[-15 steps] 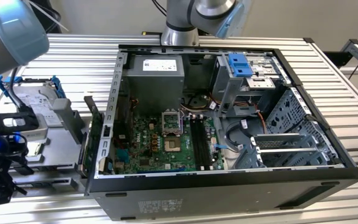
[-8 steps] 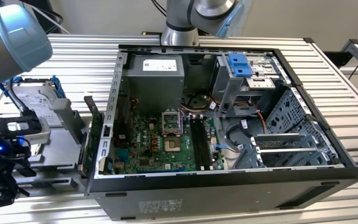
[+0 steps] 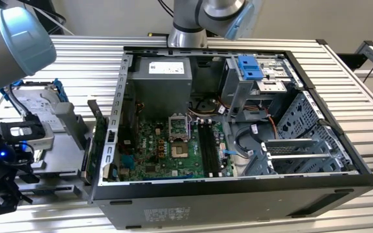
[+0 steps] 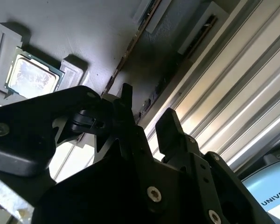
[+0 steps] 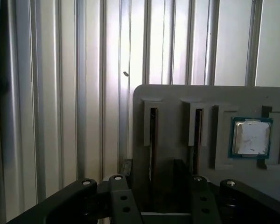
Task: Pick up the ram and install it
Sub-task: 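Pick up the ram and move it above insertion slot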
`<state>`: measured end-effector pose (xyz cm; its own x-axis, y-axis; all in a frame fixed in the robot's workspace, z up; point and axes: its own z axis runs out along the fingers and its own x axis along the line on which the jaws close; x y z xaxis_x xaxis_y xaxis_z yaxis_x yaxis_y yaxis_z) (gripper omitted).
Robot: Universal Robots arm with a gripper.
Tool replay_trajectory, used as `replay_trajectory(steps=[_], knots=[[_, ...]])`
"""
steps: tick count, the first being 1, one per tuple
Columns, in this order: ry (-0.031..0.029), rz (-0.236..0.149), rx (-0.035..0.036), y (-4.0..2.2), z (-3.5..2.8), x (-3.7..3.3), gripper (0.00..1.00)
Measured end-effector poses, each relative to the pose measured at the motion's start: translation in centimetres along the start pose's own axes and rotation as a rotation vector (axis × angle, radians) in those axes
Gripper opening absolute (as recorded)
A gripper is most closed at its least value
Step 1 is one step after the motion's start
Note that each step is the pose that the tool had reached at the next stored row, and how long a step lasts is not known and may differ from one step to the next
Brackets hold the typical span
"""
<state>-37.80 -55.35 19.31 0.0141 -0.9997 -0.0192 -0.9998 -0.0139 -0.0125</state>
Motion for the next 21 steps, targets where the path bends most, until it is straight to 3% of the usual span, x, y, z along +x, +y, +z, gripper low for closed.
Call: replay_trajectory(steps=[17,18,21], knots=[[-0.0002,-0.017,-0.0003,0.29,0.00,-0.01,1.00],[-0.0003,-0.019,-0.0004,0.29,0.00,-0.01,0.00],[-0.0002,-0.024,-0.0005,0.29,0.00,-0.01,0.00]])
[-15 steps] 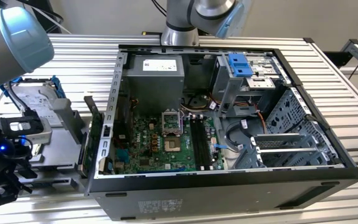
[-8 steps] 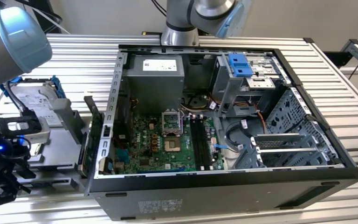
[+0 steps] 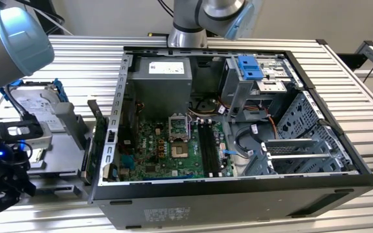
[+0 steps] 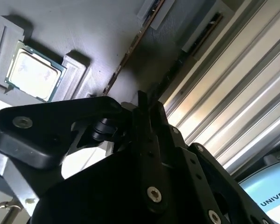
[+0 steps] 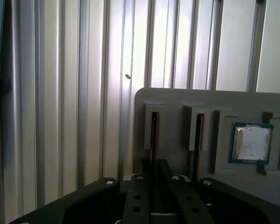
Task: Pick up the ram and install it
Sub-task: 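Pick up the ram and move it above insertion slot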
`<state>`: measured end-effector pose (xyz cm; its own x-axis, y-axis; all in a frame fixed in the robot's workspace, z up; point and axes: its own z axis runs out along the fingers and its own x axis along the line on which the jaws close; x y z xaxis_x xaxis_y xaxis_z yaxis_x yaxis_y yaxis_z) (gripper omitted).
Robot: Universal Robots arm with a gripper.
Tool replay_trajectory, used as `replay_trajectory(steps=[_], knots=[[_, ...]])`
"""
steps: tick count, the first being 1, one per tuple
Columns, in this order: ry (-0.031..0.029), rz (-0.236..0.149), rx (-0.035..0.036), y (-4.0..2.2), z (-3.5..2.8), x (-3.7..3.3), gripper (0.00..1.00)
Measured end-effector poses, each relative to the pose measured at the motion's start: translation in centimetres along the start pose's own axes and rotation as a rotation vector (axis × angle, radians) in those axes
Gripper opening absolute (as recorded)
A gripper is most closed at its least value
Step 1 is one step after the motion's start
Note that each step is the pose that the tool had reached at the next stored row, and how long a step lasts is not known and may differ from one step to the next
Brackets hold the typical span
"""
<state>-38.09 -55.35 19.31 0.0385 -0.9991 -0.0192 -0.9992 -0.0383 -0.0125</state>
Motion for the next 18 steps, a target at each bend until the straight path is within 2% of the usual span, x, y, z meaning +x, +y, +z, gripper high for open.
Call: replay_trajectory(steps=[16,18], knots=[[-0.0004,-0.029,-0.0006,0.00,0.00,0.00,0.00],[-0.0005,-0.029,-0.0004,-0.01,-0.24,0.00,0.00]])
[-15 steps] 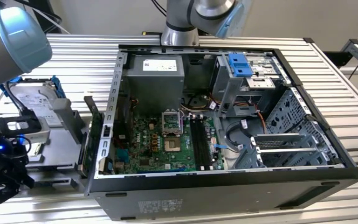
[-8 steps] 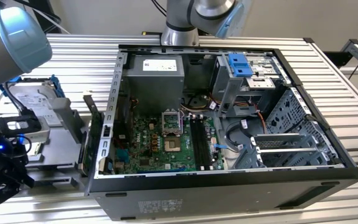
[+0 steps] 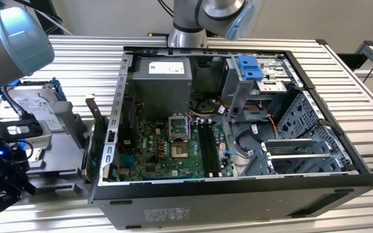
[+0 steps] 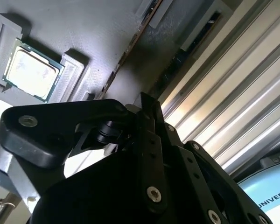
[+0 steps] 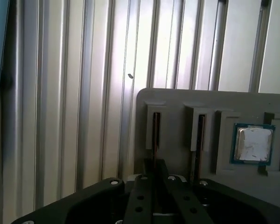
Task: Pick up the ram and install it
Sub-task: 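Pick up the ram and move it above insertion slot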
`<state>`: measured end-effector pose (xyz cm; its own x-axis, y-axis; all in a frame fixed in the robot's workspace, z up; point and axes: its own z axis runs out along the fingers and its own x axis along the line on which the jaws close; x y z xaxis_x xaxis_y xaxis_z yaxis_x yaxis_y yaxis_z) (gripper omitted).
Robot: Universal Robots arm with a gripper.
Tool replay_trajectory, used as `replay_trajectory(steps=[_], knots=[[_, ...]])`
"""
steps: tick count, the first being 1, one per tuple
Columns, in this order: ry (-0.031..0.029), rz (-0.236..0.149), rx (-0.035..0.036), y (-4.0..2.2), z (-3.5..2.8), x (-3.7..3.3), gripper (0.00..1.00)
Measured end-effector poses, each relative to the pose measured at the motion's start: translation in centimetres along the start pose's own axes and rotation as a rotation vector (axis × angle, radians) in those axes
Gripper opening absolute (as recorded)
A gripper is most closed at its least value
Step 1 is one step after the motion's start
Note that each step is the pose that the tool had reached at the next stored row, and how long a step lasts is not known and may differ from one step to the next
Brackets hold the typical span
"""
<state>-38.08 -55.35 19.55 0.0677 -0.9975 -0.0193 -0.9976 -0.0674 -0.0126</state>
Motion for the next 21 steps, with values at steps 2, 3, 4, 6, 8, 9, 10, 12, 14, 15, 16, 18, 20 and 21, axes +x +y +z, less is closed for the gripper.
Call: replay_trajectory(steps=[2,3,4,6,8,9,10,12,14,15,16,18,20,21], knots=[[0.0001,0.000,-0.0002,-0.01,-0.78,-0.02,0.00],[0.0002,0.000,-0.0002,-0.01,-1.25,-0.02,0.00],[0.0001,0.000,-0.0002,-0.02,-1.73,-0.04,0.00],[0.0001,0.000,-0.0002,-0.03,-2.59,-0.05,0.00],[0.0000,0.000,-0.0001,-0.04,-3.32,-0.07,0.00],[0.0002,0.000,-0.0002,-0.04,-3.62,-0.07,0.00],[0.0002,0.000,-0.0002,-0.05,-3.88,-0.08,0.00],[0.0002,0.000,-0.0002,-0.06,-4.52,-0.09,0.00],[0.0002,0.000,-0.0002,-0.07,-5.43,-0.11,0.00],[0.0001,0.000,-0.0001,-0.07,-6.00,-0.12,0.00],[0.0002,0.000,-0.0002,-0.08,-6.47,-0.13,0.00],[0.0001,0.000,-0.0002,-0.09,-7.35,-0.15,0.00],[0.0002,0.000,-0.0002,-0.10,-8.28,-0.16,0.00],[0.0001,0.000,-0.0001,-0.11,-8.73,-0.17,0.00]])
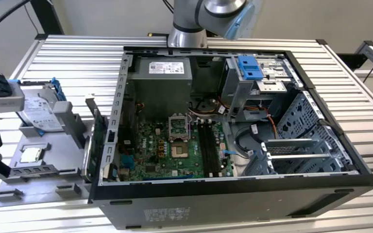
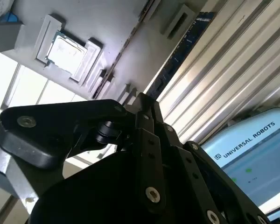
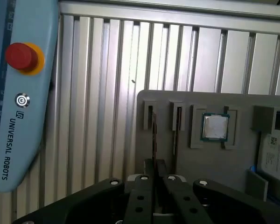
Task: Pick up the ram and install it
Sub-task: 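Pick up the ram and move it above insertion slot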
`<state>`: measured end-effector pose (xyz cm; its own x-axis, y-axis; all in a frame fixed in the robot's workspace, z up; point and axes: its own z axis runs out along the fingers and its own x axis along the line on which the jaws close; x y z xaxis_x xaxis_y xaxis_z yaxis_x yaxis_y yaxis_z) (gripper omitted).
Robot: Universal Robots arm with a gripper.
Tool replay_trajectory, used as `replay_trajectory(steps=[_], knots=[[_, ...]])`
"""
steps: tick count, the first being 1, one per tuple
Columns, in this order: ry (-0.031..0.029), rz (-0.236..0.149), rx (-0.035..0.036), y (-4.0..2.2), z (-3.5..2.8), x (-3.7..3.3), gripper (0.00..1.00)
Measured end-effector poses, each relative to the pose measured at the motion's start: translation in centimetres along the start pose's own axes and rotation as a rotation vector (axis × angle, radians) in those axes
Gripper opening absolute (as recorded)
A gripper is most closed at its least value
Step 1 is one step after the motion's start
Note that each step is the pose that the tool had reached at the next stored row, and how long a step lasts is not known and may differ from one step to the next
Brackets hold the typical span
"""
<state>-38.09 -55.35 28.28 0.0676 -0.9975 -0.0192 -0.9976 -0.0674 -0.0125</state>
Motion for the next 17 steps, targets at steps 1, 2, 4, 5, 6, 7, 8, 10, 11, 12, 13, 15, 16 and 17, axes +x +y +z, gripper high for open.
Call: replay_trajectory(steps=[1,2,4,5,6,7,8,10,11,12,13,15,16,17], knots=[[0.0000,0.000,0.0000,-0.01,-0.45,-0.01,0.00],[0.0001,0.000,-0.0001,-0.01,-0.90,-0.01,0.00],[0.0000,0.000,0.0000,-0.03,-1.83,-0.03,0.00],[0.0001,0.000,-0.0001,-0.03,-2.29,-0.04,0.00],[0.0001,0.000,0.0000,-0.03,-2.74,-0.05,0.00],[0.0000,0.000,0.0000,-0.04,-3.13,-0.06,0.00],[0.0001,0.000,-0.0001,-0.05,-3.57,-0.06,0.00],[0.0000,0.000,0.0000,-0.06,-4.48,-0.09,0.00],[0.0000,0.000,0.0000,-0.06,-4.92,-0.09,0.00],[0.0001,0.000,0.0000,-0.07,-5.38,-0.10,0.00],[0.0000,0.000,0.0001,-0.07,-5.80,-0.11,0.00],[0.0000,0.000,0.0000,-0.08,-6.71,-0.13,0.00],[0.0000,0.000,0.0000,-0.09,-7.16,-0.14,0.00],[0.0001,0.000,-0.0001,-0.10,-7.61,-0.14,0.00]])
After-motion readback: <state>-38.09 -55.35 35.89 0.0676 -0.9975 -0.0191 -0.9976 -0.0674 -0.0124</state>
